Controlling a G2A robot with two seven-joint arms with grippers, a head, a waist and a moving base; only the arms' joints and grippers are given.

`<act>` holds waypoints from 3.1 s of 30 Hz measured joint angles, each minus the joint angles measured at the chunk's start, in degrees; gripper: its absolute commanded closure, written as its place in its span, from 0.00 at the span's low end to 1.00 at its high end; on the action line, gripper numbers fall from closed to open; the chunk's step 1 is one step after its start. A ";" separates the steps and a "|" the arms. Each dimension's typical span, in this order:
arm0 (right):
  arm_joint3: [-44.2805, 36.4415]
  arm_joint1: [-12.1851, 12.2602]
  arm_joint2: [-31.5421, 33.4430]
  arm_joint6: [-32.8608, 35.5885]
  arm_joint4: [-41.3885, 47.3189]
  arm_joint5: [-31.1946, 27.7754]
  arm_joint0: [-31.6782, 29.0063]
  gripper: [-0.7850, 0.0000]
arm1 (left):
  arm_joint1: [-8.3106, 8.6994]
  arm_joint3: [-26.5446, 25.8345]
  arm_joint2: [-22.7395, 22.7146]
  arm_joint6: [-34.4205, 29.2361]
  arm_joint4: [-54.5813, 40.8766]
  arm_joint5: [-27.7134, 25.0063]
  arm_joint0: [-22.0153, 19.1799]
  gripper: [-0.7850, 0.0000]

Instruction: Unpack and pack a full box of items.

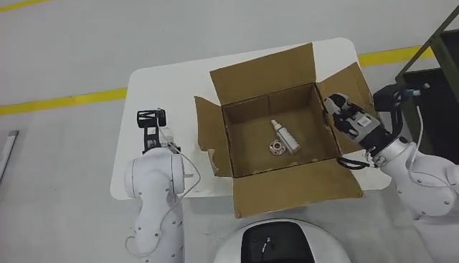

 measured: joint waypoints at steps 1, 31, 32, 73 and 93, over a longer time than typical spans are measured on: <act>0.13 -0.01 -0.06 0.10 0.00 -0.06 0.08 1.00 | -0.01 0.05 -0.01 0.00 0.05 0.00 0.09 1.00; 1.67 0.13 2.13 2.43 0.26 -0.85 -0.39 1.00 | 1.28 16.24 -6.14 10.94 -1.38 -3.85 3.45 1.00; 1.62 0.14 2.14 2.68 0.15 -0.76 -0.39 1.00 | 1.29 16.58 -6.06 11.33 -1.42 -3.82 3.34 1.00; 8.39 0.25 -15.48 34.68 -9.75 -4.71 19.33 1.00 | 1.72 14.77 -3.82 10.64 -2.56 -4.27 1.52 0.00; 9.86 -0.70 -22.18 41.82 -23.11 0.00 30.11 1.00 | 1.72 14.77 -3.82 10.64 -2.56 -4.27 1.52 0.00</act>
